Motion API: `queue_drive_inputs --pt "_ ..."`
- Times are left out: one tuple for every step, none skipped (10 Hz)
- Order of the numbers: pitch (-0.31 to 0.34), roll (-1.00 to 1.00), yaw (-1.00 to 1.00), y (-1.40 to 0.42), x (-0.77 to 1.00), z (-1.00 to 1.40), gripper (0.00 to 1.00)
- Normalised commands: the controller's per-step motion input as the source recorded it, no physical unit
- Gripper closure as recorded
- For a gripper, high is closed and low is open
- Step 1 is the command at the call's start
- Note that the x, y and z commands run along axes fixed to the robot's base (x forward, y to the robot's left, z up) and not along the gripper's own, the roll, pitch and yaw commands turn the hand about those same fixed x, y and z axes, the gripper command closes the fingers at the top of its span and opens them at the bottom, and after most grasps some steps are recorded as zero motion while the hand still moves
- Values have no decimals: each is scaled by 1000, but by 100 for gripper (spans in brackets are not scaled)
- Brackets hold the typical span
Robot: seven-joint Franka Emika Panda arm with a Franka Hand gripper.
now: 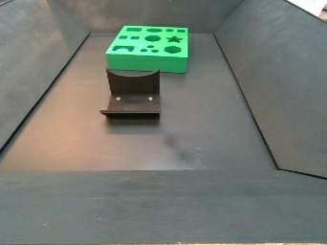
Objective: Pick up the hexagon object. Move up. Place the hexagon object on the fixture. Regrasp the hexagon object. Move to above the board. Insert the hexagon object.
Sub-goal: Insert the hexagon object.
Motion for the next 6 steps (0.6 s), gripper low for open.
queue_drive_inputs --pt "0 -329 -677 -37 20 -40 100" --pt "-24 -359 -680 0 86 -100 100" --pt "-94 -204 -331 117 0 -151 100" --pt "0 -21 0 0 0 0 100" --pt "0 -47 -140 17 0 -74 100" --pt "26 -50 -263 66 243 -217 100"
